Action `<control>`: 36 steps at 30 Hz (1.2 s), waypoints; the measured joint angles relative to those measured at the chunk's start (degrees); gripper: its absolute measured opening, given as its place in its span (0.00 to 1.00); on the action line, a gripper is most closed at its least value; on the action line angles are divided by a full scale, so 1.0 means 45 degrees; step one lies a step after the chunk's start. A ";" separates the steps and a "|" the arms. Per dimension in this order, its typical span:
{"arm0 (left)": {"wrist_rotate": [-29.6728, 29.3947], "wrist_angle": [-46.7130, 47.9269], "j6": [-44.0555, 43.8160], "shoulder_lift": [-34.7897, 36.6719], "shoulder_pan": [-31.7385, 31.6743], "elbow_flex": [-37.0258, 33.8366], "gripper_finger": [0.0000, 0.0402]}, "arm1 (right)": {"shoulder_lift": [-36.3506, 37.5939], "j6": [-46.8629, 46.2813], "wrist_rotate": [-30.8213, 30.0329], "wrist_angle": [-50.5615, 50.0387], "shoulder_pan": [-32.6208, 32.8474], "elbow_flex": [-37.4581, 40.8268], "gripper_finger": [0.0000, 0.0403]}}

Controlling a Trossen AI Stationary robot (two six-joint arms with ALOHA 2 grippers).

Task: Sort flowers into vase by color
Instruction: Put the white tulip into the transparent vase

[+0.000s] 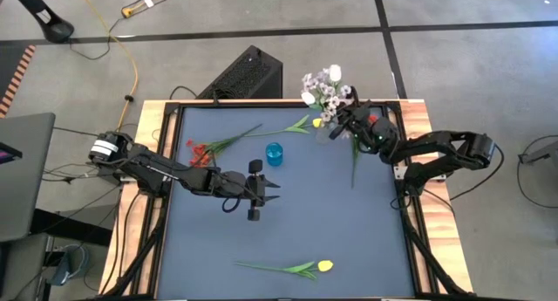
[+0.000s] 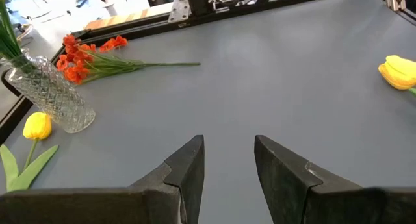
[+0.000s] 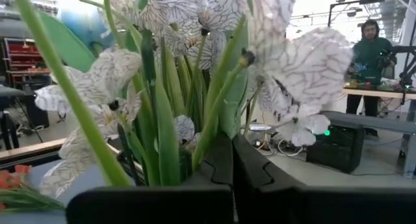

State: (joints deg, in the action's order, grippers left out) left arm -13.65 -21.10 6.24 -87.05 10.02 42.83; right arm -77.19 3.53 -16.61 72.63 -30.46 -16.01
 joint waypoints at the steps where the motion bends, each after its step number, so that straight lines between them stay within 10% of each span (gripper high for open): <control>1: 0.0000 0.0059 0.0000 0.0000 0.0003 0.0000 0.31 | 0.0039 0.0000 -0.0003 -0.0042 0.0038 0.0000 0.05; 36: 0.0087 -0.0112 -0.0146 -0.0005 0.0005 0.0000 0.31 | 0.0646 -0.0447 -0.0659 -0.1737 0.0384 0.0651 0.15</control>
State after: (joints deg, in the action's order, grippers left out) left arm -13.26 -21.60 5.58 -87.07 10.04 42.83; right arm -74.28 1.52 -19.57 64.82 -28.73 -13.08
